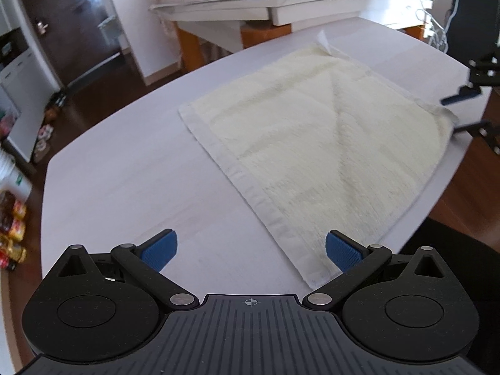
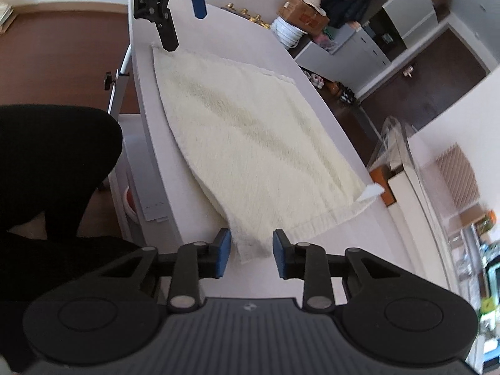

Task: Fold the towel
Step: 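Grasp the cream towel edge with the right gripper while the left gripper grasps the adjacent edge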

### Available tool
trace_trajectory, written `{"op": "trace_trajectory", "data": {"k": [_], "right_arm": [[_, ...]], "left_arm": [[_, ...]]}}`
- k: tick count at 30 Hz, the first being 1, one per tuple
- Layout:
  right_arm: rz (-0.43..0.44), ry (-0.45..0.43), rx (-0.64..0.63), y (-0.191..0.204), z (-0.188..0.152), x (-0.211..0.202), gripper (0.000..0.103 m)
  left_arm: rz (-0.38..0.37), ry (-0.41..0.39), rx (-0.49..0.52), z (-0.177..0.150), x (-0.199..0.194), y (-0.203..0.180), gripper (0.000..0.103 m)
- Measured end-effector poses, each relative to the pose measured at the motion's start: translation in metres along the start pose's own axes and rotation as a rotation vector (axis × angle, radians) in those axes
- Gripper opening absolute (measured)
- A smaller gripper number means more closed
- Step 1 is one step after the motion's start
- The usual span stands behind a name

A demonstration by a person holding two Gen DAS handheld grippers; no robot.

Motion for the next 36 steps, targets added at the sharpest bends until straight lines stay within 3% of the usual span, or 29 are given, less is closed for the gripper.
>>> {"op": "trace_trajectory", "data": {"k": [2,6,10,11,12,14,22,25,27,30,36], "right_arm": [[0.010,0.005,-0.005,-0.001,0.000,0.005,0.008],[0.042,-0.012,0.082,-0.012,0.001,0.002,0.008],[0.056,-0.032,0.171,-0.025,0.002,-0.002,0.008],[0.060,-0.035,0.190,-0.028,0.002,-0.003,0.008],[0.059,-0.042,0.216,-0.032,0.002,-0.004,0.008],[0.061,-0.049,0.247,-0.037,0.002,-0.006,0.008],[0.066,-0.090,0.351,-0.056,0.007,-0.015,0.008],[0.067,-0.099,0.365,-0.059,0.009,-0.018,0.008],[0.065,-0.101,0.367,-0.060,0.010,-0.019,0.008],[0.064,-0.104,0.369,-0.060,0.011,-0.019,0.008],[0.100,-0.110,0.378,-0.050,0.005,-0.027,0.008]], "left_arm": [[-0.020,-0.013,0.025,-0.002,-0.002,-0.005,0.103],[-0.064,-0.045,0.091,-0.005,-0.006,-0.017,0.103],[-0.087,-0.080,0.238,-0.006,-0.008,-0.037,0.101],[-0.090,-0.083,0.281,-0.006,-0.008,-0.042,0.096],[-0.090,-0.084,0.308,-0.006,-0.008,-0.045,0.082],[-0.089,-0.090,0.381,-0.004,-0.008,-0.053,0.070],[-0.098,-0.087,0.617,-0.004,-0.008,-0.076,0.057],[-0.112,-0.079,0.692,-0.009,-0.010,-0.082,0.038],[-0.118,-0.060,0.731,-0.011,-0.007,-0.085,0.019],[-0.151,-0.012,0.730,-0.012,-0.003,-0.086,0.004],[-0.227,0.017,0.707,-0.014,-0.020,-0.086,0.002]]}}
Point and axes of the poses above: each gripper's, at about its wrist camera, not at the fingertips, and x roughly the way its jaws point, y to its left, z to its top, the point moved 10 cm from there along x, roughly the way its jaws point, and after that the axes turned 1 degree about -x, right-handed, at the moved point
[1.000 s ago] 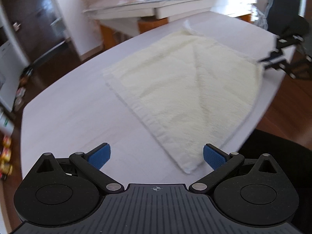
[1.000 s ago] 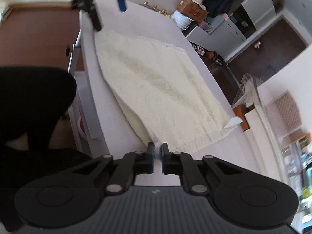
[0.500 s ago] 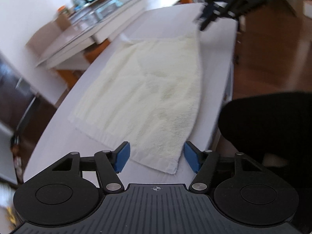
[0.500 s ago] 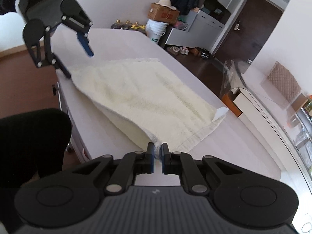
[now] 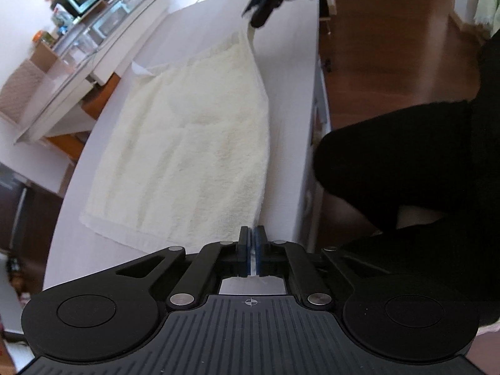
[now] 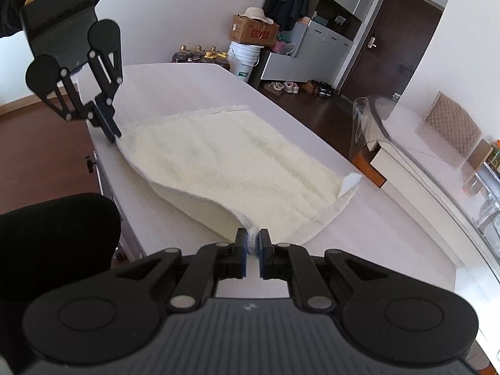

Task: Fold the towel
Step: 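Grasp the cream towel edge with the right gripper while the left gripper grasps the adjacent edge, then lift and fold the towel in half with both grippers, then open both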

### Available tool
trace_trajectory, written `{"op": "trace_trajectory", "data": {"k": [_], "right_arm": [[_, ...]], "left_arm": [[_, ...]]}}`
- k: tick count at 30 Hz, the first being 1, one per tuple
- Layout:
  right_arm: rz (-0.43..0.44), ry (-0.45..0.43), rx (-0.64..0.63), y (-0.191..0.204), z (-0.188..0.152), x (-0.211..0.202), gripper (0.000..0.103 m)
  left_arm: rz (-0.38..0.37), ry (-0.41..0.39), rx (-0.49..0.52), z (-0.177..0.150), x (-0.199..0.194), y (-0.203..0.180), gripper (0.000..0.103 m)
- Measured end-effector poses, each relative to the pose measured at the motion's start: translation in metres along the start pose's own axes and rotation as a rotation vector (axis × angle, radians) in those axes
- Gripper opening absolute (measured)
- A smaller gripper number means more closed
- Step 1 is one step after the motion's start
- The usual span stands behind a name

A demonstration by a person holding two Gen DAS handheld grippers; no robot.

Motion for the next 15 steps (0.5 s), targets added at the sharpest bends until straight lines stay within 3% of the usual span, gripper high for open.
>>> {"op": "trace_trajectory", "data": {"k": [4,8,12,15], "right_arm": [[0.091,0.012,-0.014,0.015,-0.006,-0.012,0.008],[0.173,0.035,-0.022,0.029,-0.012,-0.023,0.008],[0.205,0.034,0.003,0.025,-0.009,-0.029,0.008],[0.195,0.020,0.031,0.000,0.010,-0.023,0.008]], "left_arm": [[-0.093,-0.012,-0.015,-0.004,-0.026,-0.007,0.002],[-0.128,-0.020,-0.054,-0.005,-0.038,-0.007,0.002],[-0.099,-0.041,-0.094,0.002,-0.042,0.009,0.002],[-0.031,-0.043,-0.136,0.013,-0.036,0.045,0.002]]}}
Point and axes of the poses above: each gripper's, at about its wrist camera, not at the fingertips, and x roughly the way its jaws point, y to its left, z to its top, the point moved 10 cm from there along x, roughly the way its jaws point, and after that the axes turned 1 degree about -x, right-handed, at the moved point
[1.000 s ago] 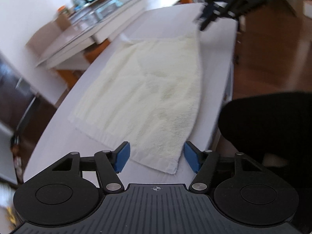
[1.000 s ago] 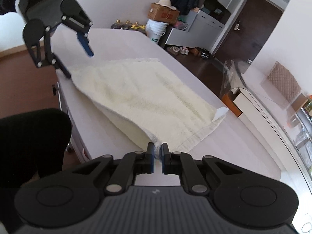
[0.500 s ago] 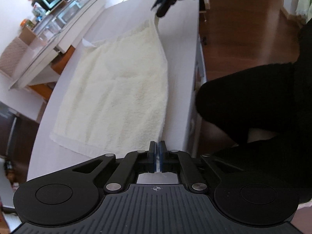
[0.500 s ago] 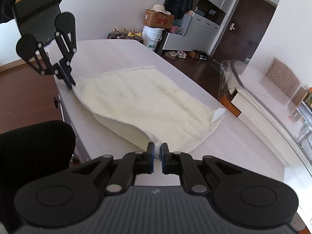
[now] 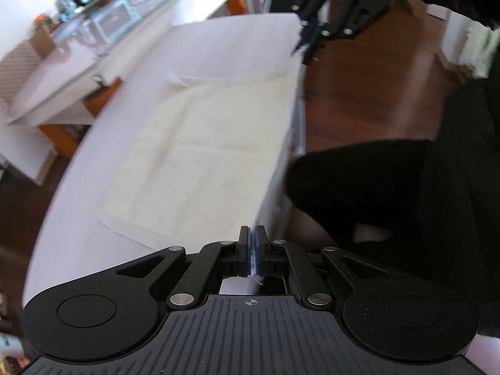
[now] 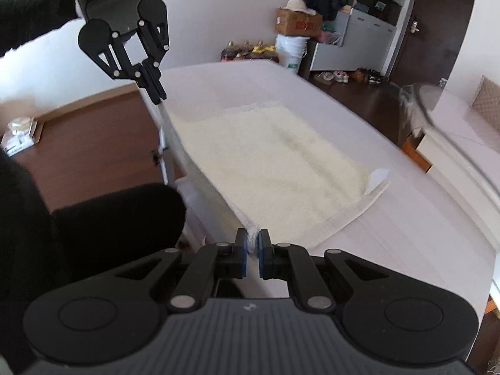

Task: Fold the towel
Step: 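Lift and fold the towel in half with both grippers, then open both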

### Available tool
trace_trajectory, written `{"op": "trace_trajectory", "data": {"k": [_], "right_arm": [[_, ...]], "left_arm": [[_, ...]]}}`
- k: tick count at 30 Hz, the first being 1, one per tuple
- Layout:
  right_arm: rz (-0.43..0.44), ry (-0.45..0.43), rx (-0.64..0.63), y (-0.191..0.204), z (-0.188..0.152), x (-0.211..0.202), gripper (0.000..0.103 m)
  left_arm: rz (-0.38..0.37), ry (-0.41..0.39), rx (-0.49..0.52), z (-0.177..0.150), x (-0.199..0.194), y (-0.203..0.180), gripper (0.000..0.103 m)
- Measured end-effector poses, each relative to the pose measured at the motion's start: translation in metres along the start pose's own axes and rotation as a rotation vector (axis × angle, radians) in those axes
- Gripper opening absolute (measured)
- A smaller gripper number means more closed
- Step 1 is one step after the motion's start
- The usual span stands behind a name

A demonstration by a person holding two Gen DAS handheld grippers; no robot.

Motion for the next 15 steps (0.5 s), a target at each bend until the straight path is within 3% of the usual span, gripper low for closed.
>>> {"op": "trace_trajectory", "data": {"k": [8,15], "right_arm": [[-0.035,-0.006,0.094,-0.081,0.047,0.034,0.007],[-0.019,0.018,0.177,-0.124,0.050,0.078,0.007]], "left_arm": [[0.097,0.009,-0.080,0.024,0.029,0.084,0.002],[0.103,0.020,-0.125,0.030,0.061,0.137,0.003]]}}
Point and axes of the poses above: each gripper's, at about its wrist camera, not at the fingertips, and x roughly the way its jaws point, y to its left, z to its top, the point moved 10 cm from there along x, roughly the way its jaws point, and after that the axes turned 1 degree about -x, right-handed, at the moved point
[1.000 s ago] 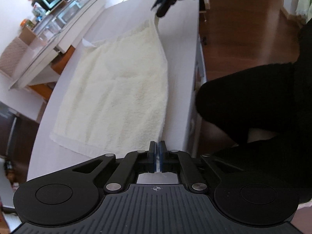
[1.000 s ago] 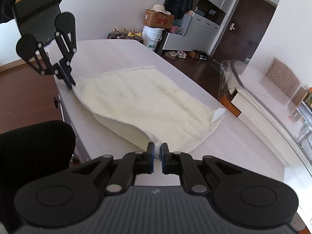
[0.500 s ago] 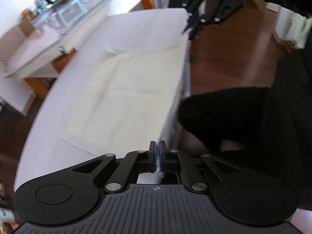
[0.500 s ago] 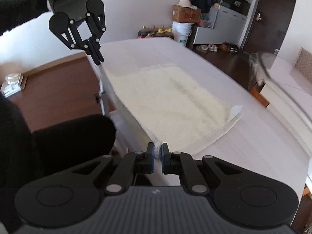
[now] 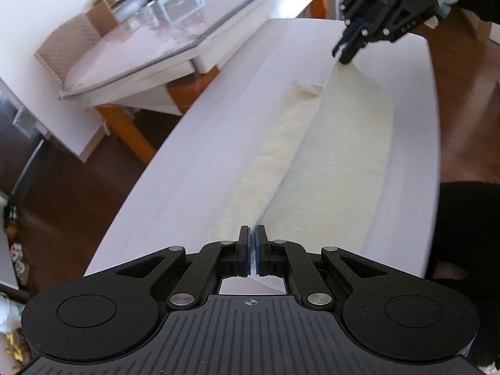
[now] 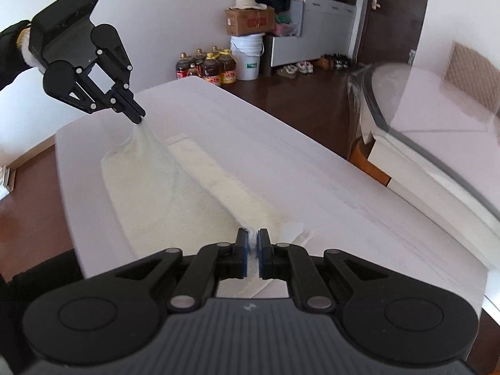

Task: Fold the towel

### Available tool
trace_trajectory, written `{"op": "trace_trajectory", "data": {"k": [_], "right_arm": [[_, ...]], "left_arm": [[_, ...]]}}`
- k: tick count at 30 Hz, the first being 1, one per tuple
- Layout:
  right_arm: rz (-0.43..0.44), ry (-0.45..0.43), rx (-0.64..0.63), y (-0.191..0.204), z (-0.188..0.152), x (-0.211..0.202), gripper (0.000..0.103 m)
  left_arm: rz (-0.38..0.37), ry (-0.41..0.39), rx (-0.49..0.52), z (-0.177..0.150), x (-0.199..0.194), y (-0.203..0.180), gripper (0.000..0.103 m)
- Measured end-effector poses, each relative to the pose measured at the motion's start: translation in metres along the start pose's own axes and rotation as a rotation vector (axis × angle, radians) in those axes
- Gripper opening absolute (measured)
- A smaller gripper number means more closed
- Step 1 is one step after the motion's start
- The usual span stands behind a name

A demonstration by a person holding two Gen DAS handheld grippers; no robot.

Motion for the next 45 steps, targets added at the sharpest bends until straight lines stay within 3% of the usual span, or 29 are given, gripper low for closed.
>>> {"op": "trace_trajectory", "data": {"k": [13,17,19,20,21,27,33,38,41,45], "right_arm": [[-0.027,0.063,0.089,-0.040,-0.013,0.061,0.008],[-0.053,0.058,0.072,-0.039,-0.016,0.066,0.011],[-0.065,0.052,0.076,-0.039,-0.015,0.064,0.021],[-0.075,0.050,0.080,-0.040,-0.015,0.063,0.037],[-0.088,0.040,0.089,-0.041,-0.014,0.059,0.044],[-0.121,-0.032,0.140,-0.038,-0.007,0.028,0.044],[-0.087,-0.124,0.051,0.044,0.006,0.005,0.042],[-0.031,-0.114,-0.077,0.121,0.020,0.032,0.041],[-0.025,-0.087,-0.202,0.164,0.030,0.059,0.039],[-0.035,-0.071,-0.288,0.190,0.043,0.081,0.035]], "left_arm": [[-0.003,0.027,-0.077,-0.010,0.055,0.029,0.004],[0.027,0.031,-0.098,-0.015,0.060,0.030,0.012],[0.044,0.022,-0.117,-0.018,0.058,0.031,0.017],[0.054,0.019,-0.126,-0.019,0.057,0.032,0.023],[0.063,0.018,-0.129,-0.021,0.055,0.033,0.030],[0.116,0.004,-0.171,-0.029,0.040,0.041,0.042],[0.210,0.001,-0.230,-0.052,0.005,0.042,0.067],[0.274,0.002,-0.296,-0.078,-0.022,0.035,0.089],[0.305,-0.012,-0.335,-0.092,-0.039,0.031,0.093],[0.343,-0.008,-0.362,-0.114,-0.056,0.031,0.102]]}}
Point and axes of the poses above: each gripper's, at about its wrist camera, not at the fingertips, and x roughly the way its jaws point, y to its left, z to its top, the point moved 10 cm from there along x, roughly the way its jaws point, and after that the axes turned 1 degree about -x, right-handed, at the moved point
